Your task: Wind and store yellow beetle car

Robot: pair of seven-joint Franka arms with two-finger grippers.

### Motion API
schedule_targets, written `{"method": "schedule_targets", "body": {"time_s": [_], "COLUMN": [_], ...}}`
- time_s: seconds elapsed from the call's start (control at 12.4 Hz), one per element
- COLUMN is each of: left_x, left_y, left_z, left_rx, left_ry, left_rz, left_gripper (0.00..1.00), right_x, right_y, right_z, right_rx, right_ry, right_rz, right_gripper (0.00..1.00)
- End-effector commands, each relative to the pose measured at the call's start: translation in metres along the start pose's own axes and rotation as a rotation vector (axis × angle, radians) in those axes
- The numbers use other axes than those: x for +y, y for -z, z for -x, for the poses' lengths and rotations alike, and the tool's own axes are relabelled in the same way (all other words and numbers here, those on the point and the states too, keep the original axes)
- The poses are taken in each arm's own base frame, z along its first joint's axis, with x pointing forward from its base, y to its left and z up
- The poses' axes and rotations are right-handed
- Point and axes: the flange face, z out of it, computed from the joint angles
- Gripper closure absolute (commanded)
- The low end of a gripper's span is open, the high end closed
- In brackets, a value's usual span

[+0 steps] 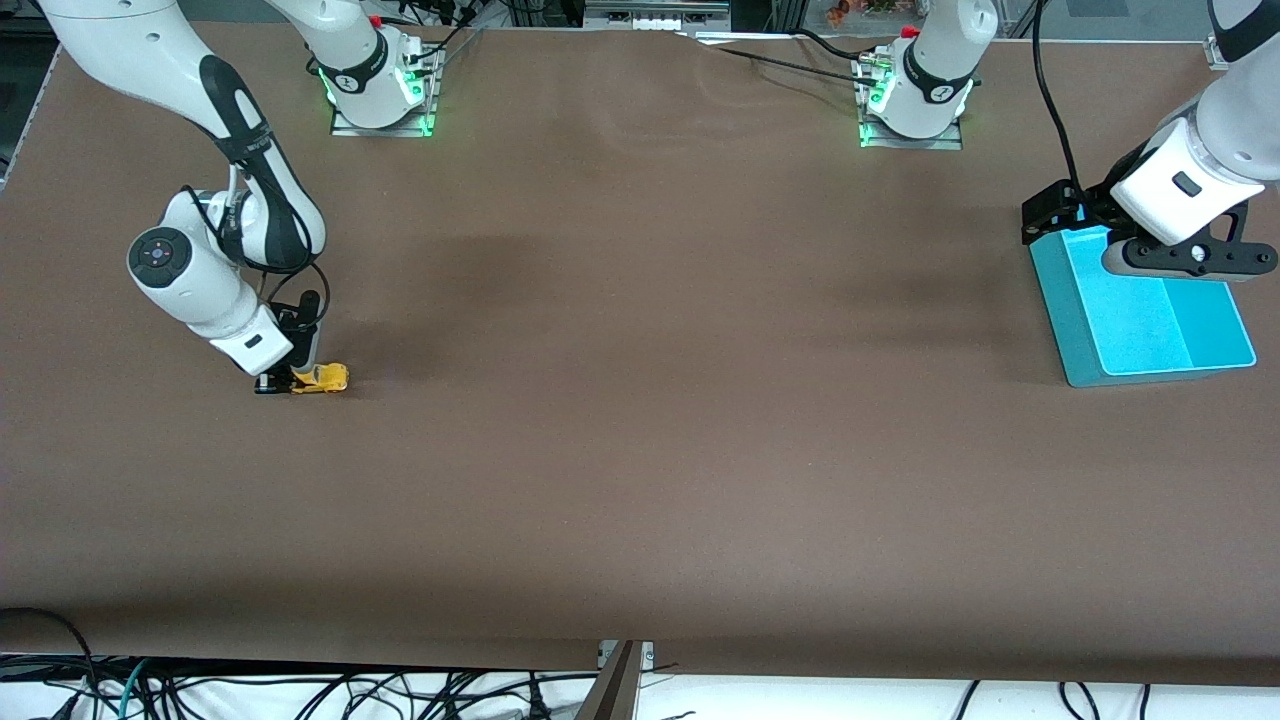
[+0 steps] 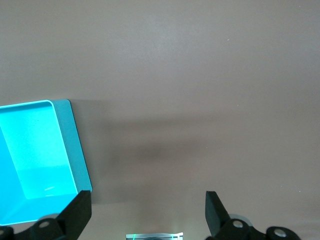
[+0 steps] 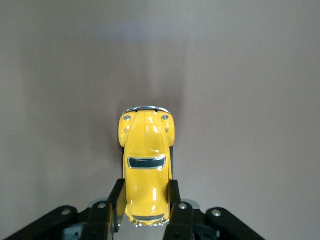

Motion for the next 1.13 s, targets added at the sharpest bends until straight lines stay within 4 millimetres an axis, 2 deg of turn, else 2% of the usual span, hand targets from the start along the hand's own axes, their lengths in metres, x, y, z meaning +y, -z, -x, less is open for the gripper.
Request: {"method": "schedule_targets", "body": {"time_s": [0.0, 0.32, 0.48, 0.72, 0.89, 0.97, 1.05], "left_x": [0.0, 0.005, 0.005, 0.005, 0.005, 0.005, 0.003], "left_y": [0.007, 0.01, 0.009, 0.01, 0.011, 0.009, 0.009], "left_z": [0.003, 0.002, 0.002, 0.003, 0.004, 0.005, 0.006], "left_rx": [0.014, 0.022, 0.02, 0.019, 0.017, 0.002, -0.003], "left_ry": [-0.01, -0.014, -0.01, -0.01, -0.014, -0.011, -0.01], "left_rz": [0.004, 0.004, 0.003, 0.004, 0.0, -0.001, 0.0], "left_gripper": [0.0, 0.0, 0.0, 0.0, 0.0, 0.0, 0.0], "right_x": [-0.023, -0.032, -0.036, -0.036, -0.032, -0.028, -0.022], "right_y": [-0.049, -0.061, -0.068, -0.069, -0.066, -0.063, -0.054], "right_z": [0.049, 0.127, 0.156, 0.164, 0.157, 0.152, 0.147], "right_rx": [-0.003, -0.017, -0.021, -0.016, -0.008, -0.005, -0.002], "right_ry": [0.001, 0.004, 0.016, 0.017, 0.027, 0.033, 0.042], "right_rz": [-0.064, -0.056, -0.058, -0.055, -0.048, -0.042, -0.027], "right_gripper": [0.92, 0.91, 0.91, 0.91, 0.89, 0.55, 0.01]}}
